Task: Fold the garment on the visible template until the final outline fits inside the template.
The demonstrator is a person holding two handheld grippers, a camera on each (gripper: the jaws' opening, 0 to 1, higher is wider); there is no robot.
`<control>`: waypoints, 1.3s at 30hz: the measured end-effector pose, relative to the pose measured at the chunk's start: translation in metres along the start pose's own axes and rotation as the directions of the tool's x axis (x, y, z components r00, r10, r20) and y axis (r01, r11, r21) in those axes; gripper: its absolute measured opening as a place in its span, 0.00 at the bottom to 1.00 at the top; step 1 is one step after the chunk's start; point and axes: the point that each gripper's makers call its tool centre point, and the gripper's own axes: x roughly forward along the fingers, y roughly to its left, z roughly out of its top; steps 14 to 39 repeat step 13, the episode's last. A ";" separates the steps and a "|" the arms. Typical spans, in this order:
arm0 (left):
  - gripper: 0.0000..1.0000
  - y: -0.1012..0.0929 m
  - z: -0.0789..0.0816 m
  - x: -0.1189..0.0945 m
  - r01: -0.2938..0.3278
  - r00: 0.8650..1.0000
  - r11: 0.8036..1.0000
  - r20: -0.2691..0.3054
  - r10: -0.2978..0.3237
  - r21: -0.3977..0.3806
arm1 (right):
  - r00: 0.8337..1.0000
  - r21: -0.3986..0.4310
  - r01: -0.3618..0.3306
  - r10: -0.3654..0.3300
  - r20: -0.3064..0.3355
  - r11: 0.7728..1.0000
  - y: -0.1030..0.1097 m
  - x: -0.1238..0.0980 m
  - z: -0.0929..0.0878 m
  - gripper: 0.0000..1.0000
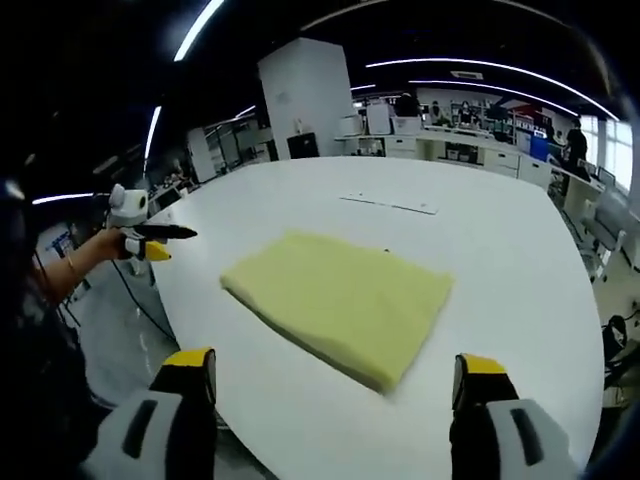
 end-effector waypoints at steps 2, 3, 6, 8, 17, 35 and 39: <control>0.99 0.000 -0.003 -0.002 -0.019 1.000 1.000 -0.013 0.019 0.024 | 1.000 0.000 0.015 -0.015 0.007 1.000 -0.002 -0.001 0.000 1.00; 0.99 -0.001 -0.005 -0.002 -0.019 1.000 0.999 -0.022 0.020 0.033 | 1.000 0.000 0.021 -0.021 0.006 1.000 -0.003 -0.002 0.000 1.00; 0.99 -0.005 -0.009 -0.003 -0.012 0.999 0.999 -0.040 0.014 0.046 | 0.999 -0.005 0.032 -0.033 -0.004 0.999 -0.005 -0.003 -0.004 1.00; 0.99 -0.007 -0.011 -0.004 -0.005 0.999 0.999 -0.042 0.007 0.044 | 0.999 -0.004 0.042 -0.042 0.006 0.999 -0.007 -0.004 -0.004 1.00; 0.99 -0.005 -0.012 -0.006 -0.015 0.999 0.999 -0.037 0.016 0.030 | 0.999 0.020 0.046 -0.046 0.005 0.999 -0.011 -0.004 -0.008 1.00; 0.99 -0.005 -0.012 -0.006 -0.015 0.999 0.999 -0.037 0.016 0.030 | 0.999 0.020 0.046 -0.046 0.005 0.999 -0.011 -0.004 -0.008 1.00; 0.99 -0.005 -0.012 -0.006 -0.015 0.999 0.999 -0.037 0.016 0.030 | 0.999 0.020 0.046 -0.046 0.005 0.999 -0.011 -0.004 -0.008 1.00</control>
